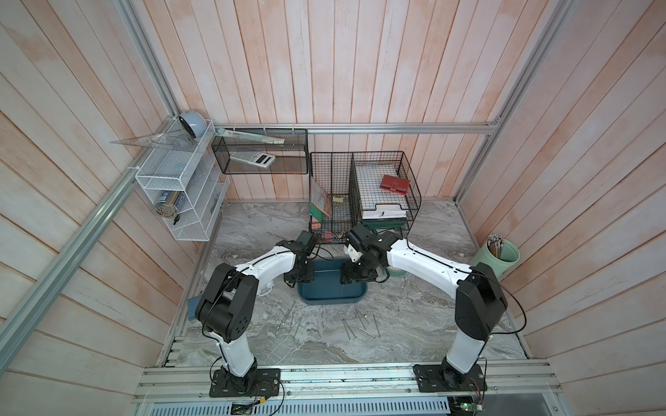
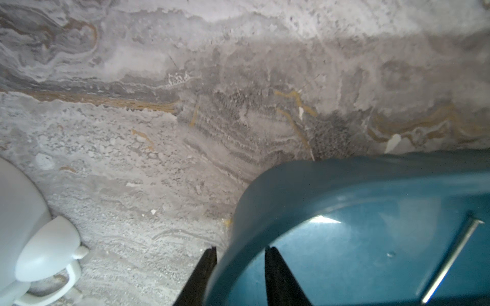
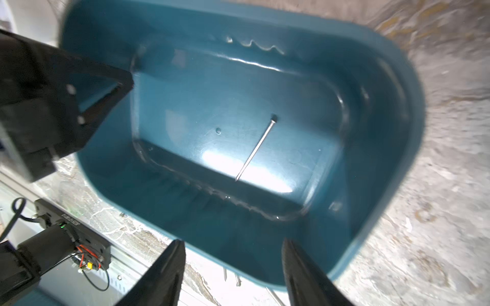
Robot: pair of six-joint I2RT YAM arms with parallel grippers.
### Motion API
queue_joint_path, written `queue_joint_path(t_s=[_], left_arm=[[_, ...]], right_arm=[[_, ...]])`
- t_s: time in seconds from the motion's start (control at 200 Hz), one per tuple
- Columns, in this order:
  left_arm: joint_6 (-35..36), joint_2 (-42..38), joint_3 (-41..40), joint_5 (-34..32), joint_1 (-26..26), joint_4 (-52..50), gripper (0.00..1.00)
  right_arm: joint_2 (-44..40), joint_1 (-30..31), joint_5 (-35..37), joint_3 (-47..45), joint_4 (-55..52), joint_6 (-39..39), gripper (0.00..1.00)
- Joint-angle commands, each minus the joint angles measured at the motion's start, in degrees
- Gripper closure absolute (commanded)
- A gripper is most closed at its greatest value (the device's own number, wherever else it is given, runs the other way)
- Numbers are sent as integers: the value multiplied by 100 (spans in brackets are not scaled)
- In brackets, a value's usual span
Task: Put the nails on the desktop into the storage box
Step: Place the nail in the storage box, then pick up the nail from the center of the board.
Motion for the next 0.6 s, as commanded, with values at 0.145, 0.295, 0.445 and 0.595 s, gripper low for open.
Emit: queue_joint_path(t_s=[0.145,0.295,0.445,0.595], left_arm=[[69,61,109,61,29,17,65],[60,43,67,107,36,59,65],[67,42,74,109,38,51,64],[69,97,88,126,41,53,64]], right_arm=[[-2282,-35,1352,-1259,-1462,176,42],[-3146,-27,1221,-2534,-1205,438,49],[-2825,250,1195,-2913,-835,622,56],[-2030,393,924,-2959,-569,410,60]])
